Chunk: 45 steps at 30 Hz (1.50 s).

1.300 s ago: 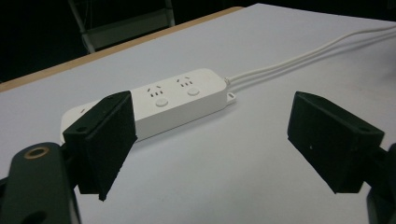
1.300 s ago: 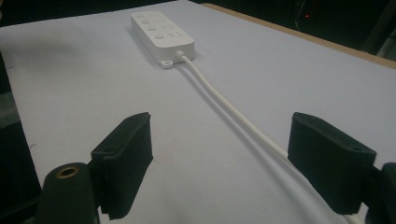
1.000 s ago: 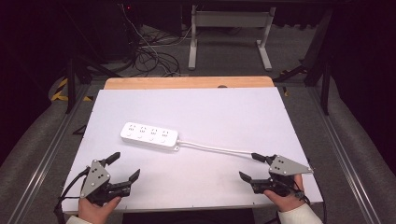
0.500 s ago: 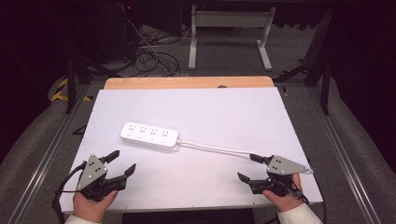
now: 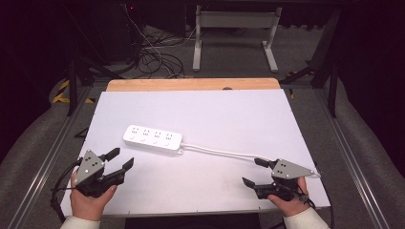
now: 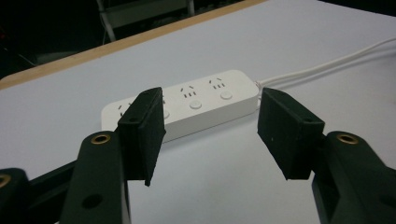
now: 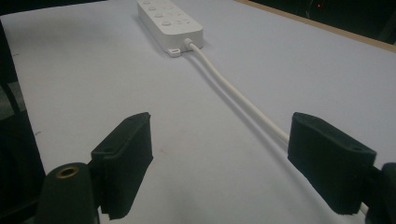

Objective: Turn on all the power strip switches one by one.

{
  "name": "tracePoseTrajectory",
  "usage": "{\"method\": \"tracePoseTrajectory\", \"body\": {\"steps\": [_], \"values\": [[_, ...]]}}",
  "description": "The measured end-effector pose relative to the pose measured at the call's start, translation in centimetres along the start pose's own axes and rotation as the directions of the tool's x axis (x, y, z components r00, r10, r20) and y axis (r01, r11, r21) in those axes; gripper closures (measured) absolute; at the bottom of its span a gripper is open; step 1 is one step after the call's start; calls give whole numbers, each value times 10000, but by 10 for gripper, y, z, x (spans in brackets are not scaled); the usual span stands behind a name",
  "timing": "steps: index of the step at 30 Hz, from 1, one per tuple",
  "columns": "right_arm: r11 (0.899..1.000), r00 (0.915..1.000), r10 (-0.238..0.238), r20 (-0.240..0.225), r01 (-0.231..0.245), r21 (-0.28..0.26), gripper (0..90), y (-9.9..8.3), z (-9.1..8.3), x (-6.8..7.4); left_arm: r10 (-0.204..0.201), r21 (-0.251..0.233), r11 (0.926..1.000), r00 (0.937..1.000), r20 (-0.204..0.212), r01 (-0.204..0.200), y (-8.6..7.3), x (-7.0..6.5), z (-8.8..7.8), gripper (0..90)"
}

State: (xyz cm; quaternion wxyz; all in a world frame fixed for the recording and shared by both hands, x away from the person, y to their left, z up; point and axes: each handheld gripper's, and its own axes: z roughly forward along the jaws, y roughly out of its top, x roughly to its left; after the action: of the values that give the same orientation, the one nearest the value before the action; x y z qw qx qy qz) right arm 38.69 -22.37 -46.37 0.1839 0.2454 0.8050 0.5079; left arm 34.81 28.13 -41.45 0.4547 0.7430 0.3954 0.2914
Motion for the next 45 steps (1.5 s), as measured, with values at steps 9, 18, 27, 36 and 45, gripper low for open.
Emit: {"method": "tracePoseTrajectory", "body": {"steps": [9, 18, 27, 36, 45], "values": [[10000, 10000, -12, -23, 13, 30, 222, 0, 1, 0, 298, 179, 9994, 9995, -135, -295, 18, 10, 8, 455], [10000, 10000, -44, 1, 44, 29, 222, -1, 1, 0, 360, 390, 9986, 9994, 12, -360, 29, 16, 22, 486], [10000, 10000, -59, 8, 59, 20, 222, -1, 1, 1, 143, 702, 9974, 9998, 101, -150, 35, 26, 34, 545], [9999, 9999, -115, -8, 115, 86, 222, -1, 3, 1, -484, 1428, 9888, 9985, 272, 441, 36, 36, 52, 494], [9998, 9998, -185, -28, 186, 101, 222, -1, 3, 2, -786, 2011, 9766, 9969, 40, 762, 29, 58, 73, 672]]}}
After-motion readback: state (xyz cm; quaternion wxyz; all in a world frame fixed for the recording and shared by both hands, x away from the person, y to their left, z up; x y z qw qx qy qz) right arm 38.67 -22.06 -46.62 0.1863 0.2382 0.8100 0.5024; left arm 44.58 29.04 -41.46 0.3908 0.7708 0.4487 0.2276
